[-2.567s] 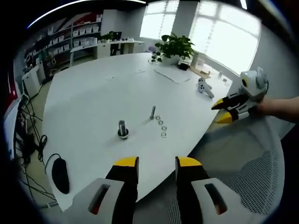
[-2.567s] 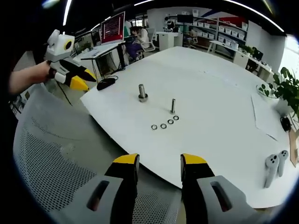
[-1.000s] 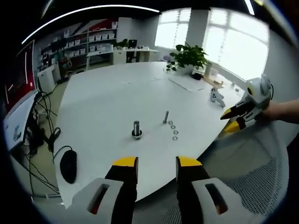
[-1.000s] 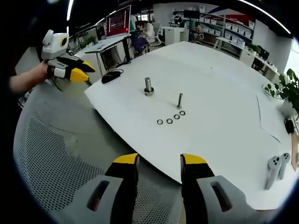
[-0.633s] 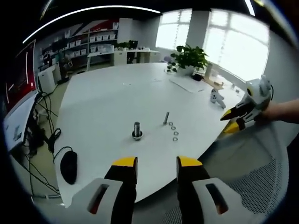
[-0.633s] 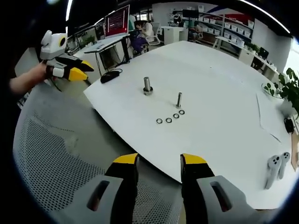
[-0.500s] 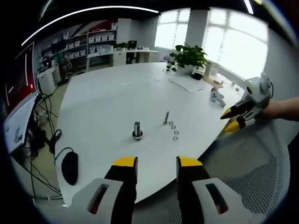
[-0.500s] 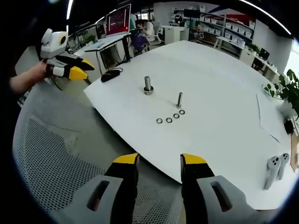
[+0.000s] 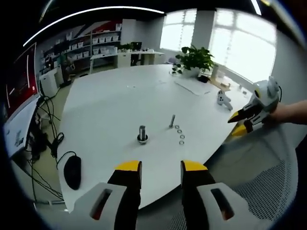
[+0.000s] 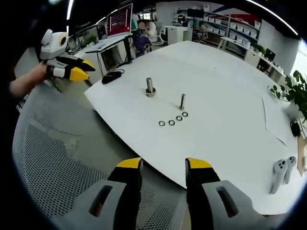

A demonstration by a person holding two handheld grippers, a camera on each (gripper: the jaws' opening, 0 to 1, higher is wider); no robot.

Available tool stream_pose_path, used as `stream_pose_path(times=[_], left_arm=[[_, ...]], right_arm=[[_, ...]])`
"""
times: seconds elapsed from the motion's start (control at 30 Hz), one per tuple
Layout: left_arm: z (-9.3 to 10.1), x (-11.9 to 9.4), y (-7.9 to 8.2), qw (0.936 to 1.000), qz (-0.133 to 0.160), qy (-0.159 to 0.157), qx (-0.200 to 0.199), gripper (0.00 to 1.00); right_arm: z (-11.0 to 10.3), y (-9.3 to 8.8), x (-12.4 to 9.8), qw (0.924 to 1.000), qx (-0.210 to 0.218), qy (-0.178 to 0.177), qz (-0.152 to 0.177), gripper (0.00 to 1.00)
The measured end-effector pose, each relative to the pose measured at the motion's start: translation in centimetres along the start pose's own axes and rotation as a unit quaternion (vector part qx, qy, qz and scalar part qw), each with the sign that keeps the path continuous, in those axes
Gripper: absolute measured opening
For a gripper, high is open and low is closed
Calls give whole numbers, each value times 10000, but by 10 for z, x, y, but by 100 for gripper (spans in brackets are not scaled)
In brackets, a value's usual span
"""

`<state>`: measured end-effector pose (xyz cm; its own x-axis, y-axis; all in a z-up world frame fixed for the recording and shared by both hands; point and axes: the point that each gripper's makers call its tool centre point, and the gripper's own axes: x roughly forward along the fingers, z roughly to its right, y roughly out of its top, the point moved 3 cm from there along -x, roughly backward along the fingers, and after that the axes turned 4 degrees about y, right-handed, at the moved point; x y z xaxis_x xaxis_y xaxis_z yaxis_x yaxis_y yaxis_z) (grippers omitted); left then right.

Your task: Place the washer onto the threaded stud by aligning its center hole with the stud, sliding it down to the base, and recovering from edge contact or off-axis alignment until the washer reaches the visible bottom stop.

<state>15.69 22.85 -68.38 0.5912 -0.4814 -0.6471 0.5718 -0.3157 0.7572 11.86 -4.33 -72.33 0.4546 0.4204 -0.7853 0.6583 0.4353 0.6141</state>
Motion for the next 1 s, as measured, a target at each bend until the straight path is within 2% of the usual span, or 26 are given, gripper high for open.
stream_pose_path(times=[0.27, 0.33, 0.47, 0.53, 0.57, 0.63, 0.73, 0.8, 1.0], left_arm=[[-2, 0, 0, 10000, 7, 0, -53, 31], [-1, 0, -2, 10000, -31, 0, -63, 32], [0, -1, 0, 10000, 2, 35, 46, 31], [-2, -2, 1, 10000, 28, 40, 4, 32], [-3, -2, 0, 10000, 30, 36, -27, 32], [-3, -2, 1, 10000, 50, 29, -56, 32], [-5, -3, 1, 9999, 67, 117, 45, 31], [-4, -4, 1, 9999, 95, 118, 29, 31], [-4, -4, 0, 9999, 70, 94, 38, 32]], right_arm=[[-5, 1, 2, 9999, 46, 150, -16, 38], [-1, 2, 0, 10000, -2, 43, 34, 38], [4, 5, -3, 9997, 181, -57, 158, 38], [4, 9, -4, 9997, 79, -109, 204, 37], [5, 15, -6, 9992, -147, -182, 333, 37], [5, 22, -9, 9985, -134, -232, 473, 37], [5, 20, -7, 9988, -180, -231, 381, 37], [2, 14, -3, 9995, -239, -109, 156, 38], [6, 27, -5, 9976, -649, -199, 134, 37]])
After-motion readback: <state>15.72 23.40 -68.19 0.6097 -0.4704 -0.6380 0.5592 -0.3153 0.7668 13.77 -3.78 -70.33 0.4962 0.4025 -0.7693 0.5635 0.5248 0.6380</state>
